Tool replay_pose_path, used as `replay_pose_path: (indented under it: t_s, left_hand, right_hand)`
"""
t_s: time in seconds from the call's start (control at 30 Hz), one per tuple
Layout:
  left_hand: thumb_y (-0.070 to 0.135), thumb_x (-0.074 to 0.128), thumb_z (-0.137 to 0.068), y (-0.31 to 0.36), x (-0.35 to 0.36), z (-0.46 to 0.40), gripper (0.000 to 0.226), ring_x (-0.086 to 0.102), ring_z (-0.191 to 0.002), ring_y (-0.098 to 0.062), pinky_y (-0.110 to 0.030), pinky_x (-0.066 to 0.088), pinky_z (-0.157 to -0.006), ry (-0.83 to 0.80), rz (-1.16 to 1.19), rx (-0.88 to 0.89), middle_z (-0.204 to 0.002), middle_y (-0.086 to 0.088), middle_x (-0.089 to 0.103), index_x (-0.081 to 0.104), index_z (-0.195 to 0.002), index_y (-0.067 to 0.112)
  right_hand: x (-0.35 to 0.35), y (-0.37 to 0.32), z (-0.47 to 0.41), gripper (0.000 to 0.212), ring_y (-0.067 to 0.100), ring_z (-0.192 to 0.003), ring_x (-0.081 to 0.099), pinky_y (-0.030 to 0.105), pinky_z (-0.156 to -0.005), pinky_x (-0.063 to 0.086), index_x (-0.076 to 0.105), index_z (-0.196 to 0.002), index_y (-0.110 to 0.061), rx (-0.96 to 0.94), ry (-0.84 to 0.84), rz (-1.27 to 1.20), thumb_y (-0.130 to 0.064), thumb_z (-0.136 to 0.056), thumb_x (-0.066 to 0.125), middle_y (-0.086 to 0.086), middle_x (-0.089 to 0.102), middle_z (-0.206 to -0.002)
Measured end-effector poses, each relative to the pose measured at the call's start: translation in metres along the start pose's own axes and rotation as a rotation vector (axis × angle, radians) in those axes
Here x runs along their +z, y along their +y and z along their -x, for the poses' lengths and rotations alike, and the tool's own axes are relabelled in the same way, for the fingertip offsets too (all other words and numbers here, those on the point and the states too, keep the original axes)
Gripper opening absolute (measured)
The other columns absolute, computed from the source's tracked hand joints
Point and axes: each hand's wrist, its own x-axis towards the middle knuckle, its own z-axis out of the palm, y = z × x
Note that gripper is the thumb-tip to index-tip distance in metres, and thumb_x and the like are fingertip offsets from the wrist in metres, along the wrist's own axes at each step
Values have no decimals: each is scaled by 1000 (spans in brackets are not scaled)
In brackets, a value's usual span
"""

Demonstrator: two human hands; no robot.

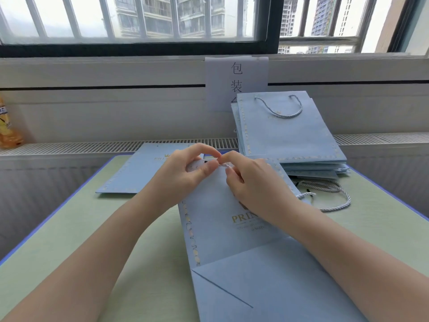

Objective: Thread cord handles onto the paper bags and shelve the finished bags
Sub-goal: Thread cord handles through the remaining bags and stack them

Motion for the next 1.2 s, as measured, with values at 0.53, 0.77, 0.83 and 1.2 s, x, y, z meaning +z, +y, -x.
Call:
replay_pose_path:
  t_s: [0.53, 0.77, 0.83, 1.2]
  left_hand:
    - [26, 50, -88, -5, 2, -2, 18, 46, -65, -18, -24, 34, -61, 27, -25, -30, -79, -26, 56, 66, -86, 17]
    - [24, 65, -86, -10, 7, -3, 9, 42, -71, 0, -9, 29, -59, 126, -220, 24, -66, 12, 48, 69, -81, 18]
    - [21, 68, -85, -11, 6, -3, 7, 43, -74, -3, -10, 30, -61, 150, -217, 41, -65, 15, 53, 73, -82, 17]
    - [6, 64, -87, -3, 4, -3, 10, 46, -51, 10, -6, 32, -54, 156, -144, 67, -47, 29, 50, 68, -81, 13]
  right_hand:
    - [5, -8, -6, 15, 10, -51, 35, 24, -49, 30, 52, -82, -11, 126, 129, -322, -23, -92, 54, 2, 49, -65]
    - [9, -9, -6, 13, 8, -51, 39, 18, -50, 30, 54, -85, -12, 80, 80, -384, -22, -93, 54, 1, 54, -67]
    - [10, -10, -7, 16, 8, -55, 44, 17, -52, 31, 54, -87, -12, 84, 53, -433, -27, -93, 55, 2, 58, -71]
    - [6, -11, -8, 9, 14, -59, 57, 30, -55, 50, 49, -88, -15, 60, 135, -504, -16, -94, 56, 7, 63, -75]
